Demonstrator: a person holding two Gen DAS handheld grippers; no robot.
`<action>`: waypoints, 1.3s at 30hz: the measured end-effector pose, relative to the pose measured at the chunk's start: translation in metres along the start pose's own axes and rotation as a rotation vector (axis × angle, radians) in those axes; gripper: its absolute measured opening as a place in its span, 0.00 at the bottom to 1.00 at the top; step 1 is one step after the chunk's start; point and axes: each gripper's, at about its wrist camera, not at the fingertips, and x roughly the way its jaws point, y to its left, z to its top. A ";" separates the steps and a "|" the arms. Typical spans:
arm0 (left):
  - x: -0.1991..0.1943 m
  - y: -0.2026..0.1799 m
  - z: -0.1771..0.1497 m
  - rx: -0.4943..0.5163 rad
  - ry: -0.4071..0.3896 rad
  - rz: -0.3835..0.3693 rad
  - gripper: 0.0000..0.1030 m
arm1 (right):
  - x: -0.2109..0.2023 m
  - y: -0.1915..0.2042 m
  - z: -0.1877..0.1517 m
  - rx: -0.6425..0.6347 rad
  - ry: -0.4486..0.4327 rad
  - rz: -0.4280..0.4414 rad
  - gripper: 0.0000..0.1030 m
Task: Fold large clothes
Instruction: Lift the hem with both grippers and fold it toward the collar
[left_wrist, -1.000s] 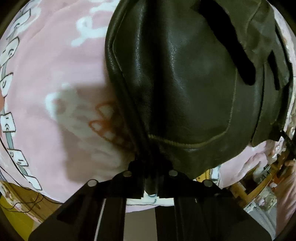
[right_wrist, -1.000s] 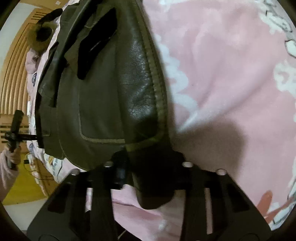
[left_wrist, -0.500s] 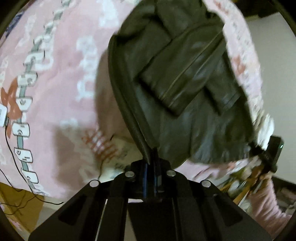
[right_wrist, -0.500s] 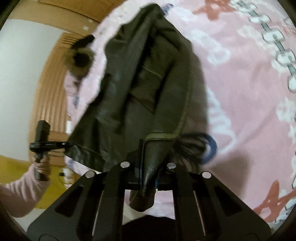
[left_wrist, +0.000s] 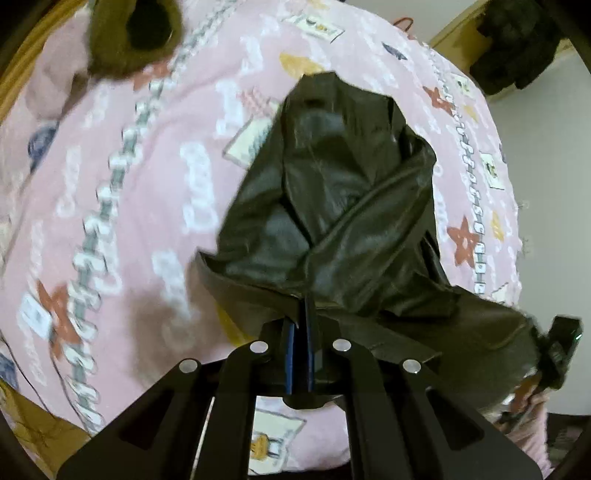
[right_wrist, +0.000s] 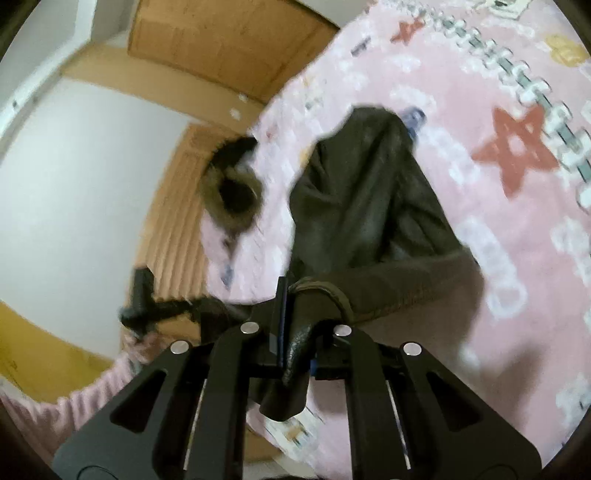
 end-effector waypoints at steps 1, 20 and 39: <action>-0.003 -0.001 0.011 0.007 -0.002 0.016 0.04 | 0.005 0.001 0.015 0.014 -0.005 -0.003 0.08; 0.090 0.015 0.347 0.025 -0.043 0.134 0.05 | 0.169 -0.066 0.311 0.132 -0.032 -0.187 0.08; 0.215 0.008 0.433 0.207 0.264 0.210 0.09 | 0.258 -0.165 0.367 0.410 0.072 -0.312 0.65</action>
